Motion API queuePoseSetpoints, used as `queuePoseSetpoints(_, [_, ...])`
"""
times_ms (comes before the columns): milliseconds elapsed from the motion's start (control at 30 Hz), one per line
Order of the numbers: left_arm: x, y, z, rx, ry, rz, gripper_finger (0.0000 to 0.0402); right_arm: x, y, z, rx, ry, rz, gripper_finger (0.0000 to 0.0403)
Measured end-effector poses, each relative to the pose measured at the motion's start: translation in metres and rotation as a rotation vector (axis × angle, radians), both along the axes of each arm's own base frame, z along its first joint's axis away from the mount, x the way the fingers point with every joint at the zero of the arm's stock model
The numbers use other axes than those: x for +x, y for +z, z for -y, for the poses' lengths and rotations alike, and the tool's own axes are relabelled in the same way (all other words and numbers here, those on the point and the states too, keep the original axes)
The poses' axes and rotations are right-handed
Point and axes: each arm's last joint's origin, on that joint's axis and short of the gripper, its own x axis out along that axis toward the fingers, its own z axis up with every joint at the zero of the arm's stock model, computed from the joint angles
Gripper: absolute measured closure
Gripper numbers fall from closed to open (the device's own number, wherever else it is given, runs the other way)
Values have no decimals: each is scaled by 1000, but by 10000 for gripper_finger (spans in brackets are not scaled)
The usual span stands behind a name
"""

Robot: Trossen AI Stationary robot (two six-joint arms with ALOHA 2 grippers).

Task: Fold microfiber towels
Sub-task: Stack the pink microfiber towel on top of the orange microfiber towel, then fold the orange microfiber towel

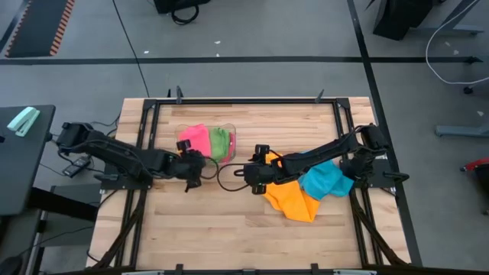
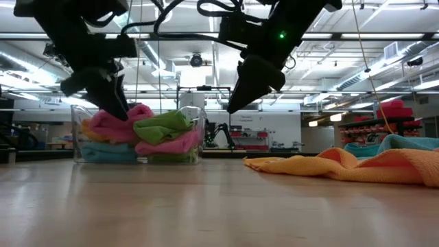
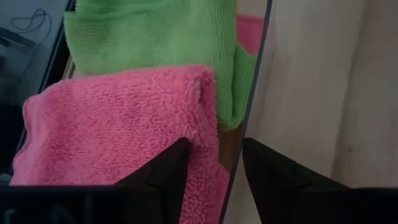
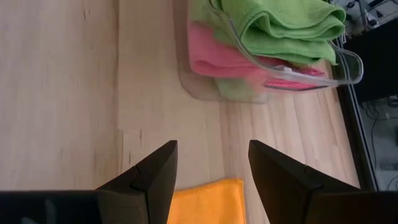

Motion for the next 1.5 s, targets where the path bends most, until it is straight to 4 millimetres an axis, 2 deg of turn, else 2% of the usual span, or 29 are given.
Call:
queuePoseSetpoints(167, [2,-8,-1,79,6,-58,259,0,0,0,-2,2,-2,196])
queuePoseSetpoints(333, [3,-5,-1,81,24,-48,286,0,0,0,13,10,-4,196])
queuePoseSetpoints(500, [6,13,1,79,31,-64,306,0,0,0,17,7,-4,196])
queuePoseSetpoints(633, [7,35,7,69,32,-59,315,0,-1,0,17,7,-9,196])
queuePoseSetpoints(800, [12,50,19,17,33,50,322,-4,-3,0,36,-9,-47,196])
queuePoseSetpoints(967, [20,42,39,-27,-69,219,323,-5,-5,-4,170,49,-74,196])
queuePoseSetpoints(1200, [25,35,48,-24,-152,330,326,-18,-12,0,172,82,-252,196])
queuePoseSetpoints(1367, [25,33,47,-47,-129,354,328,-17,-15,7,331,-8,-216,196])
queuePoseSetpoints(1500, [25,32,49,-69,-115,365,324,-18,-27,-3,335,-25,-143,196])
